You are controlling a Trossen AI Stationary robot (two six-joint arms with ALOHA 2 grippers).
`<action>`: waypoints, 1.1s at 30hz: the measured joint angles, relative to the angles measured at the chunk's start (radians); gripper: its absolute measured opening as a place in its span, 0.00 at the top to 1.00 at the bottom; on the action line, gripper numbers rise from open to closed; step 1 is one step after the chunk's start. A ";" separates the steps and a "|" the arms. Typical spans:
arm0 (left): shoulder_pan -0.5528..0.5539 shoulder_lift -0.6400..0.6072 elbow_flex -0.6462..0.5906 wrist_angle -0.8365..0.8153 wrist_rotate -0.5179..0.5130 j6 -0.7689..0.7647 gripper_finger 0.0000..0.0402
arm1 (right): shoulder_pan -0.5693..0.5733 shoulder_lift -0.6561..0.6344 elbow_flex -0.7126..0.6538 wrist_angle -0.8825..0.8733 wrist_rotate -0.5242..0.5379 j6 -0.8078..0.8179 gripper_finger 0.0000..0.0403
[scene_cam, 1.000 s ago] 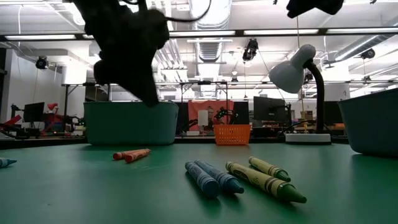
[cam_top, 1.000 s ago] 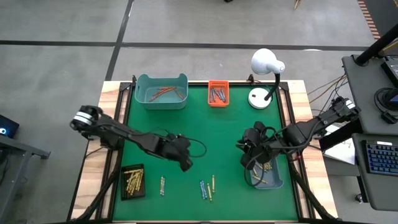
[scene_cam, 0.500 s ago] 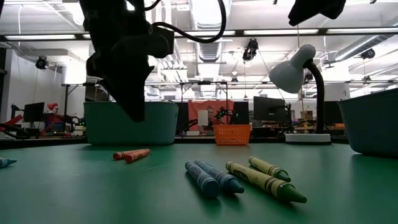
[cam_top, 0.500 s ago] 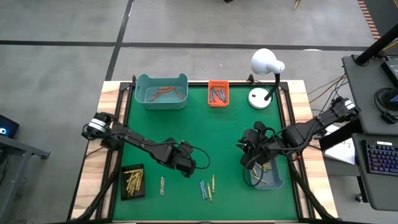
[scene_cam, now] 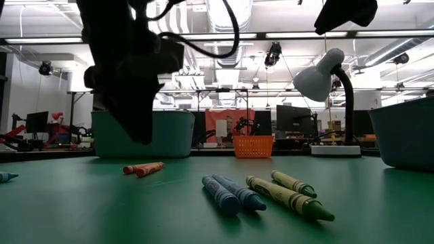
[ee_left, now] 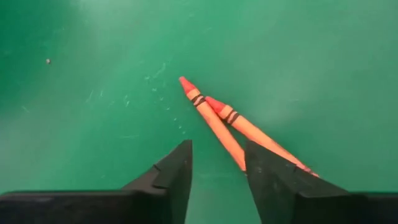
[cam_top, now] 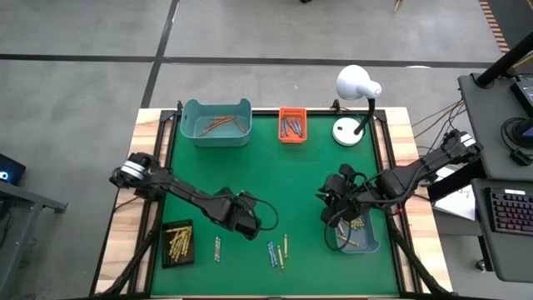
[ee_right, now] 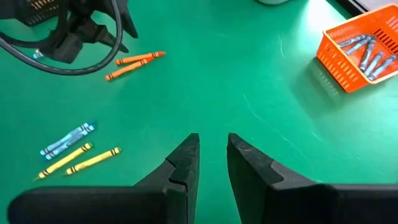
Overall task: Sort crayons
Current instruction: Put the orange crayon into the green bin
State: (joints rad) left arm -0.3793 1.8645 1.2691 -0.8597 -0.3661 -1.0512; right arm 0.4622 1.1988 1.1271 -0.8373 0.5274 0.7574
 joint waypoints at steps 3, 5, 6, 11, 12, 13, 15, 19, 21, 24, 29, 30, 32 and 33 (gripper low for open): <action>0.000 0.012 -0.008 0.004 -0.011 -0.023 0.62 | 0.000 0.000 -0.005 0.007 0.000 0.000 0.82; -0.002 0.020 -0.015 0.009 -0.012 -0.029 0.59 | 0.000 0.000 -0.005 0.007 0.000 0.001 0.82; -0.002 0.024 -0.017 0.016 -0.012 -0.031 0.58 | 0.000 0.000 -0.005 0.008 0.000 0.001 0.82; -0.004 0.027 -0.030 0.051 -0.013 -0.032 0.58 | 0.000 0.000 -0.007 0.013 0.000 0.000 0.82; -0.004 0.027 -0.033 0.054 -0.015 -0.032 0.58 | 0.000 0.000 -0.007 0.013 0.000 0.001 0.82; -0.004 0.027 -0.036 0.056 -0.017 -0.032 0.58 | 0.000 0.000 -0.007 0.013 0.000 0.001 0.82; -0.004 0.027 -0.043 0.080 -0.019 -0.032 0.58 | 0.000 0.000 -0.007 0.014 0.000 0.001 0.82; -0.004 0.027 -0.071 0.111 -0.035 -0.033 0.59 | 0.000 0.000 -0.009 0.017 0.000 0.001 0.82; -0.003 0.027 -0.085 0.118 -0.037 -0.038 0.59 | 0.000 0.000 -0.009 0.021 0.000 0.001 0.82; -0.003 0.027 -0.106 0.130 -0.037 -0.044 0.59 | 0.000 0.000 -0.009 0.035 0.000 0.001 0.82; -0.003 0.026 -0.134 0.145 -0.041 -0.059 0.59 | 0.000 0.000 -0.009 0.038 0.000 0.001 0.82; -0.004 0.026 -0.138 0.145 -0.046 -0.060 0.59 | 0.000 0.000 -0.009 0.040 0.000 0.001 0.82; -0.004 0.025 -0.145 0.150 -0.049 -0.061 0.59 | 0.000 0.000 -0.009 0.045 0.000 0.001 0.82; -0.004 0.024 -0.149 0.154 -0.052 -0.061 0.59 | 0.000 0.000 -0.009 0.045 0.000 0.001 0.82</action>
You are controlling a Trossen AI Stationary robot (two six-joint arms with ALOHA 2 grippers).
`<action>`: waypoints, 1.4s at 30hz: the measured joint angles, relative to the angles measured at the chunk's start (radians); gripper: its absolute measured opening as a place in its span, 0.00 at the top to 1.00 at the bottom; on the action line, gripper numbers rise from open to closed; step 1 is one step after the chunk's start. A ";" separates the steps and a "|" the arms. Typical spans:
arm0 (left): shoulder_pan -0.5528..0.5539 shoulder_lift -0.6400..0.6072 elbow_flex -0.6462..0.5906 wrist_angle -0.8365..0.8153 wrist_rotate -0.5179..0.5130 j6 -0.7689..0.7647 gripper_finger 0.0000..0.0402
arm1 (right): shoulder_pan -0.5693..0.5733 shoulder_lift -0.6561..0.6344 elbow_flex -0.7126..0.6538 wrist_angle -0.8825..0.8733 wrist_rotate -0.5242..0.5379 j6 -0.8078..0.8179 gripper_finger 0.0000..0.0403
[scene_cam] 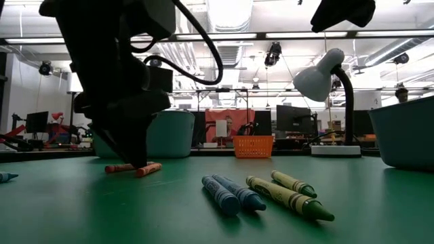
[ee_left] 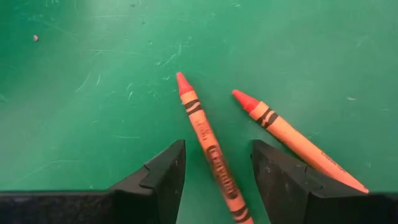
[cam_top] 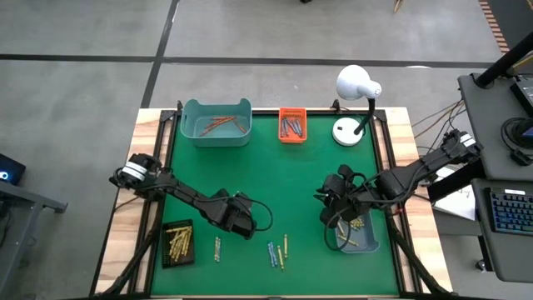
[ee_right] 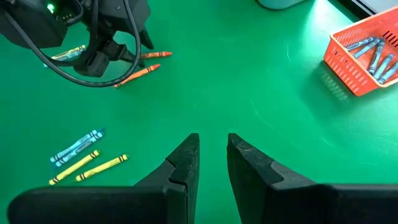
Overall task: Sort crayons
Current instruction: Put the orange crayon into the green bin
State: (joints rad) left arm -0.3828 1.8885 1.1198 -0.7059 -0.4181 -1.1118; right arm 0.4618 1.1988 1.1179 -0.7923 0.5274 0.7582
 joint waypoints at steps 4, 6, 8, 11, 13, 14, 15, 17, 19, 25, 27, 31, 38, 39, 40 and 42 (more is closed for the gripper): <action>-0.001 -0.004 -0.035 0.035 -0.007 -0.005 0.62 | -0.001 0.000 0.000 0.013 0.000 -0.001 0.82; -0.001 -0.005 -0.047 0.050 -0.008 -0.016 0.65 | -0.001 0.000 0.000 0.017 0.000 -0.001 0.82; -0.001 -0.004 -0.051 0.051 -0.013 -0.036 0.69 | -0.001 0.000 0.000 0.017 0.000 -0.001 0.82; -0.001 -0.003 -0.051 0.051 -0.030 -0.051 0.77 | -0.001 0.000 0.000 0.018 0.000 -0.003 0.82; -0.001 -0.002 -0.052 0.048 -0.042 -0.055 0.82 | -0.001 0.000 0.000 0.018 0.000 -0.004 0.82; -0.001 -0.001 -0.053 0.047 -0.047 -0.056 0.84 | 0.000 0.000 0.000 0.018 0.000 -0.004 0.82; -0.001 -0.001 -0.053 0.044 -0.051 -0.056 0.87 | 0.000 0.000 0.000 0.018 0.000 -0.004 0.82; 0.000 0.000 -0.054 0.040 -0.064 -0.056 0.91 | 0.000 0.000 0.000 0.018 0.000 -0.004 0.82; 0.000 0.000 -0.054 0.035 -0.069 -0.055 0.95 | 0.000 0.000 0.000 0.018 0.003 -0.006 0.82; 0.005 -0.031 -0.060 0.012 -0.068 0.008 0.99 | 0.000 0.000 -0.012 0.025 0.112 -0.010 0.82; 0.011 -0.062 -0.062 -0.009 -0.062 0.034 0.99 | -0.001 0.000 -0.020 0.026 0.131 -0.011 0.82; 0.031 -0.146 -0.059 -0.051 -0.067 0.093 1.00 | -0.002 0.000 -0.037 0.034 0.131 -0.009 0.82; 0.088 -0.310 -0.058 -0.056 -0.079 0.299 1.00 | -0.002 0.000 -0.045 0.056 0.130 -0.007 0.82; 0.104 -0.338 -0.058 -0.056 -0.078 0.335 1.00 | -0.002 0.000 -0.045 0.062 0.130 -0.007 0.82; 0.124 -0.367 -0.058 -0.057 -0.078 0.372 1.00 | -0.002 0.000 -0.045 0.072 0.130 -0.007 0.82; 0.173 -0.425 -0.057 -0.060 -0.082 0.451 1.00 | -0.002 0.000 -0.045 0.075 0.130 -0.007 0.82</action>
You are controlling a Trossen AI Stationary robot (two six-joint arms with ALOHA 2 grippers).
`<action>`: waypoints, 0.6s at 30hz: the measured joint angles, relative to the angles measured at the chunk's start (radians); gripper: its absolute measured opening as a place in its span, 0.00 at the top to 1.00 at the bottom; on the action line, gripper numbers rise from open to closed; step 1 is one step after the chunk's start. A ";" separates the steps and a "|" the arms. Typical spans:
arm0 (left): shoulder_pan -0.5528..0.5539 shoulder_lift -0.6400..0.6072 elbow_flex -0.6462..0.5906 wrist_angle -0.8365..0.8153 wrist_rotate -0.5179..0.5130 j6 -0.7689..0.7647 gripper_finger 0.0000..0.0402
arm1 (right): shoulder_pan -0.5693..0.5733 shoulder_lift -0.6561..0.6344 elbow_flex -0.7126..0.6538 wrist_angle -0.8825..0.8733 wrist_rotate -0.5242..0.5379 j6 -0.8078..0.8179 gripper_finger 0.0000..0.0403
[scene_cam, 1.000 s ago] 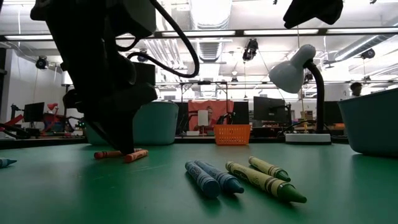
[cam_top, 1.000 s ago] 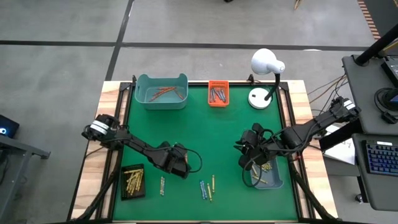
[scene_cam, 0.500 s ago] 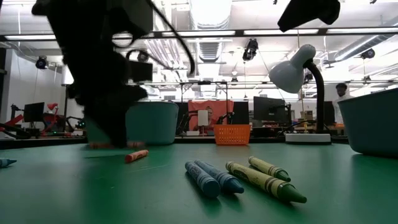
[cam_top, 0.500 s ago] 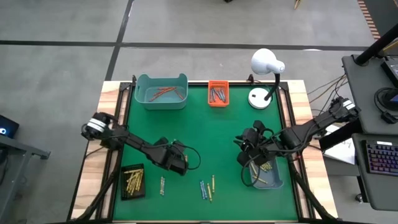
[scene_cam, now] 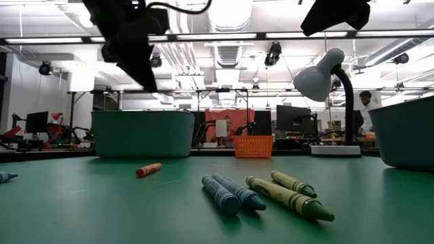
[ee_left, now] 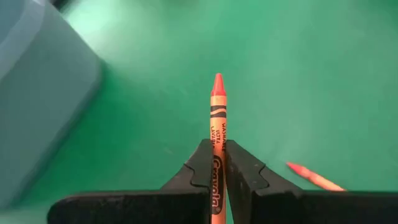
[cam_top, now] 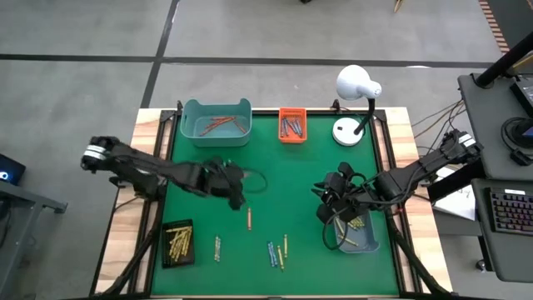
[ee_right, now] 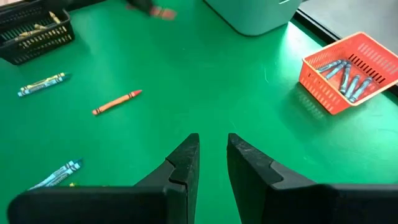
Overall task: Sort crayons
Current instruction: Put the orange crayon into the green bin
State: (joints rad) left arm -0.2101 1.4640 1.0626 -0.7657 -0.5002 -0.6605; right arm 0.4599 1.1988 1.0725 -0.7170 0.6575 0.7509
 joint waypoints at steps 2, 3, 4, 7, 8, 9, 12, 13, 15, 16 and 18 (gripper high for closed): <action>0.061 -0.051 0.000 -0.001 -0.009 0.082 1.00 | 0.000 0.000 0.000 -0.001 0.000 0.000 0.82; 0.098 -0.077 0.000 -0.001 -0.011 0.122 1.00 | 0.000 0.000 0.000 0.000 0.000 0.000 0.82; 0.139 -0.100 0.001 -0.001 -0.011 0.167 1.00 | 0.000 0.000 0.000 0.001 0.000 0.000 0.82; 0.290 -0.156 0.002 0.004 -0.001 0.311 1.00 | 0.000 0.000 0.000 0.005 0.000 0.000 0.82; 0.348 -0.167 0.002 0.006 0.013 0.354 1.00 | 0.000 0.000 0.000 0.008 0.000 0.000 0.82; 0.412 -0.174 0.002 0.012 0.025 0.394 1.00 | 0.000 0.000 0.000 0.014 0.000 0.000 0.82; 0.619 -0.169 0.002 0.041 0.122 0.522 1.00 | 0.000 0.000 0.000 0.027 0.000 0.000 0.82; 0.685 -0.158 0.002 0.059 0.174 0.561 1.00 | 0.000 0.000 0.000 0.027 0.000 0.000 0.82; 0.810 -0.126 0.002 0.094 0.297 0.636 1.00 | 0.000 0.000 0.000 0.027 0.000 0.000 0.82; 0.859 -0.107 0.002 0.101 0.359 0.674 1.00 | 0.000 0.004 0.000 0.027 0.000 0.000 0.82; 0.938 -0.069 0.003 0.122 0.422 0.750 1.00 | 0.000 0.008 0.000 0.027 0.000 0.000 0.82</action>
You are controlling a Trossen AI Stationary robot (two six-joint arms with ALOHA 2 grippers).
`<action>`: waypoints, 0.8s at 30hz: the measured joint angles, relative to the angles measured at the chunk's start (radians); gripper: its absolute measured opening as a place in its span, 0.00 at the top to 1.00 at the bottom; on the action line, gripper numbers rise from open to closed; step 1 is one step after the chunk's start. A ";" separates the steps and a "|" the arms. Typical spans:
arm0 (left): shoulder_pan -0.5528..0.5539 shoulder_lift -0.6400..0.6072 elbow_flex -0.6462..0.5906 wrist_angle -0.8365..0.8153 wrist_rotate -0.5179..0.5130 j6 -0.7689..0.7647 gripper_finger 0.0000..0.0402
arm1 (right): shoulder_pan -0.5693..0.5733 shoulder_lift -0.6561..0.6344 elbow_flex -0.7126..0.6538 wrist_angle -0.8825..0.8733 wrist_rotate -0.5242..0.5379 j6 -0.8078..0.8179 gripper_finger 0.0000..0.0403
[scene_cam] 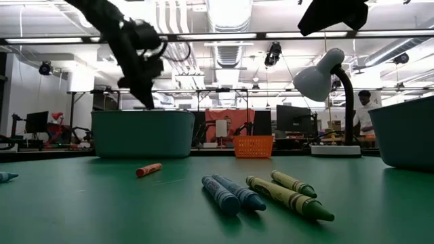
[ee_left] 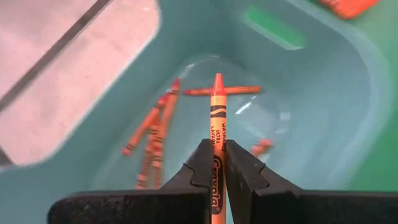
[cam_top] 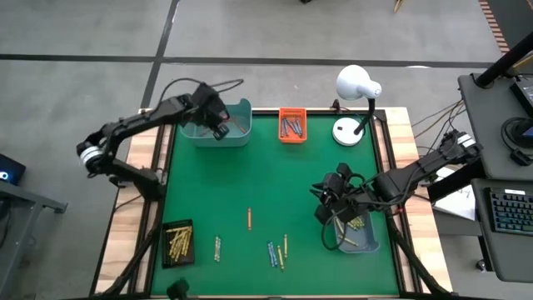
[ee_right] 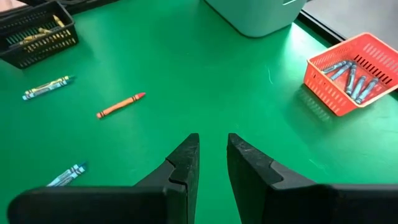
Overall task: Sort crayons
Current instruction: Put the orange crayon into the green bin, then put the green crayon into the blue bin
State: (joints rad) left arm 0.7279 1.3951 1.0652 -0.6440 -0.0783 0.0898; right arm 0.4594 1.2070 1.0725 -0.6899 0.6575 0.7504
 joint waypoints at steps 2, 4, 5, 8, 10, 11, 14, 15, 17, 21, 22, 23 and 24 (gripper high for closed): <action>0.053 0.042 0.006 0.019 0.009 0.082 1.00 | -0.002 0.009 0.000 0.001 0.001 0.000 0.82; 0.083 0.094 0.040 0.011 0.009 0.168 1.00 | -0.004 0.020 0.000 0.000 0.003 -0.002 0.82; 0.091 0.120 0.066 -0.002 0.009 0.210 1.00 | -0.005 0.024 0.000 0.000 0.005 -0.002 0.82; 0.099 0.200 0.154 -0.074 0.011 0.309 1.00 | -0.015 0.039 0.000 0.000 0.006 -0.001 0.82; 0.099 0.248 0.208 -0.114 0.010 0.362 0.98 | -0.021 0.049 0.000 0.002 0.007 0.000 0.82; 0.099 0.268 0.230 -0.130 0.004 0.381 0.97 | -0.025 0.053 0.000 0.005 0.007 0.000 0.82; 0.099 0.310 0.275 -0.135 -0.030 0.415 0.92 | -0.029 0.060 0.000 0.011 -0.003 -0.001 0.82; 0.101 0.320 0.281 -0.136 -0.034 0.424 0.90 | -0.030 0.061 0.000 0.014 -0.003 -0.001 0.82; 0.101 0.327 0.282 -0.132 -0.037 0.433 0.87 | -0.030 0.061 0.000 0.015 -0.006 0.000 0.82; 0.101 0.325 0.282 -0.125 -0.036 0.430 0.81 | -0.030 0.061 0.000 0.015 -0.011 0.000 0.82; 0.101 0.324 0.281 -0.126 -0.036 0.423 0.79 | -0.030 0.061 0.000 0.015 -0.011 0.000 0.82; 0.100 0.321 0.280 -0.127 -0.036 0.407 0.78 | -0.030 0.061 0.000 0.015 -0.011 0.000 0.82; 0.097 0.315 0.280 -0.127 -0.036 0.382 0.78 | -0.030 0.061 0.000 0.015 -0.011 0.000 0.82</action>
State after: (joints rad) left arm 0.8253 1.7104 1.3452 -0.7707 -0.1143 0.4722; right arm 0.4294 1.2682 1.0721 -0.6746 0.6461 0.7506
